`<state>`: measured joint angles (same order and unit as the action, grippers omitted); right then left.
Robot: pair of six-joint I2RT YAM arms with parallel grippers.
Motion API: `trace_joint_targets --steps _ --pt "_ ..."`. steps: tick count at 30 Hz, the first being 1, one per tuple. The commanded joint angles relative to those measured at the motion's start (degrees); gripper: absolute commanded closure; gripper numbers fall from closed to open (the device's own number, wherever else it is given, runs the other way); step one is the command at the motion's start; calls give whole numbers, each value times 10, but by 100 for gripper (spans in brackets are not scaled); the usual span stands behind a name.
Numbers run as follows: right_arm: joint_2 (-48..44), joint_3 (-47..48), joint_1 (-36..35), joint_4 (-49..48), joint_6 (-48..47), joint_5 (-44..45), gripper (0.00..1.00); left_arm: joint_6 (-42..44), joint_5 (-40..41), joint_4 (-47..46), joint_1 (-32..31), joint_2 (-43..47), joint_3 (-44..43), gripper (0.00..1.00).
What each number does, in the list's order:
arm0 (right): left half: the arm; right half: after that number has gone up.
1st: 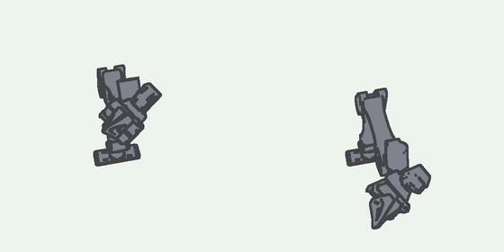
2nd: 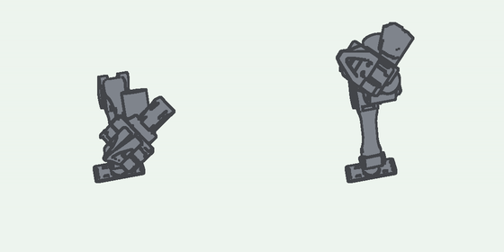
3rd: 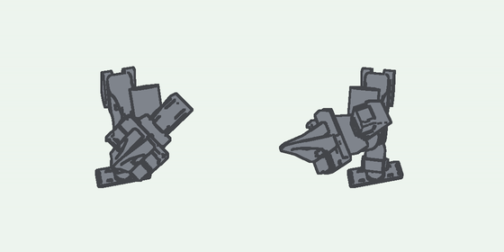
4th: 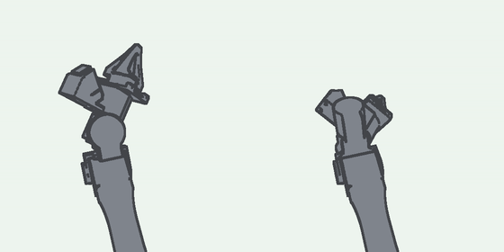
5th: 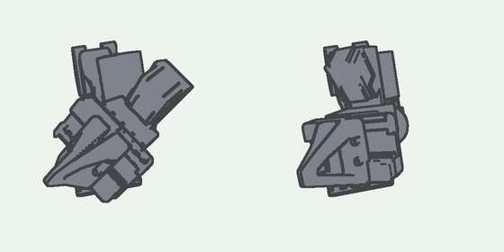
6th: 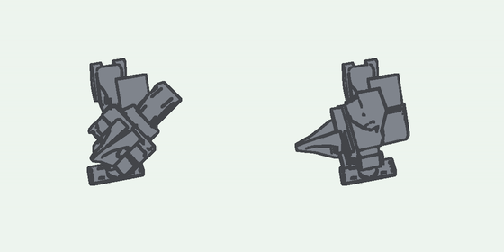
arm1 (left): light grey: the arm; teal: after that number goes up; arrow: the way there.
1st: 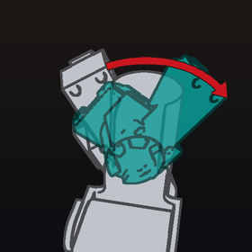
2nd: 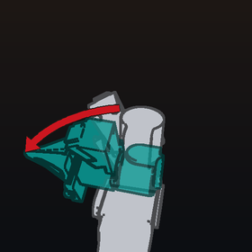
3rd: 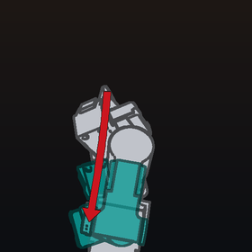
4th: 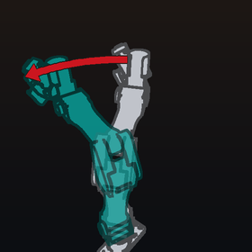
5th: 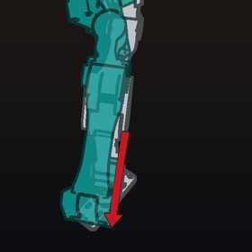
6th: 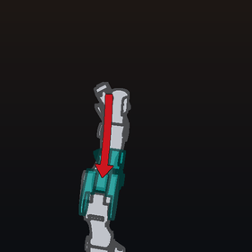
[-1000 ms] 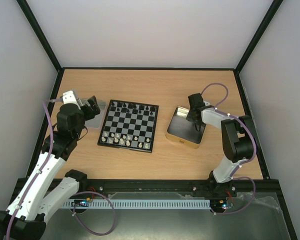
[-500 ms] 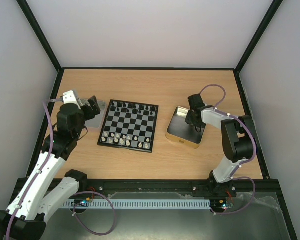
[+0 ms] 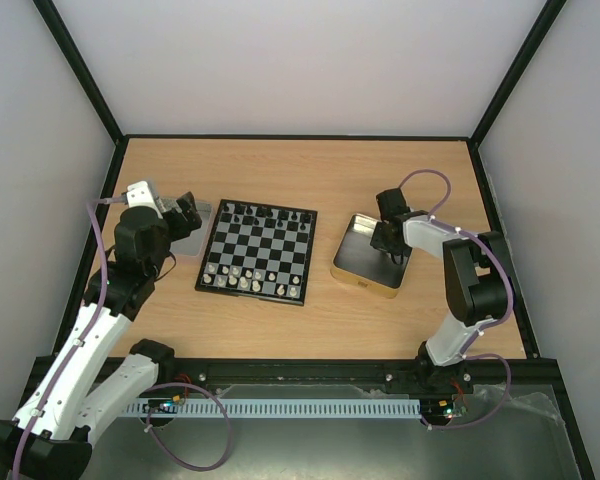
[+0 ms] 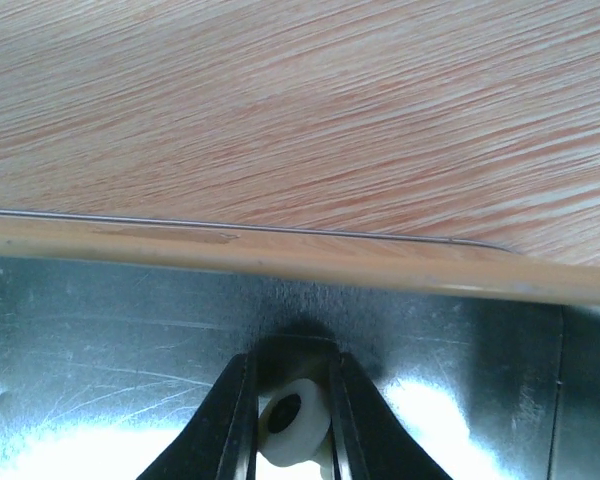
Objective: Set up the chess pieces on the board
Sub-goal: Pick up the chess piece from the storage box, then place the chess piece on the chessboard.
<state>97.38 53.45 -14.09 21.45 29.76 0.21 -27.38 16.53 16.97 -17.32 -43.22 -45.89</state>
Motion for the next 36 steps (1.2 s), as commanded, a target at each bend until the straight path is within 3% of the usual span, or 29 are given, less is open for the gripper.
trace_joint_targets --steps 1,12,23,29,36 --pt "-2 -10 2 39 4 10 89 7 -1 -21 4 -1 7 1" --pt "-53 -32 1 2 71 -39 87 20 -65 -42 4 -2 13 1" --pt "-219 -89 2 -138 323 -161 84 35 -262 -119 -19 -40 29 1" --pt "-300 -172 0 -287 504 -255 84 -33 -297 -196 -108 -104 43 3" --pt "-336 -209 -9 -391 631 -327 83 -107 -289 -323 -220 -236 31 11"
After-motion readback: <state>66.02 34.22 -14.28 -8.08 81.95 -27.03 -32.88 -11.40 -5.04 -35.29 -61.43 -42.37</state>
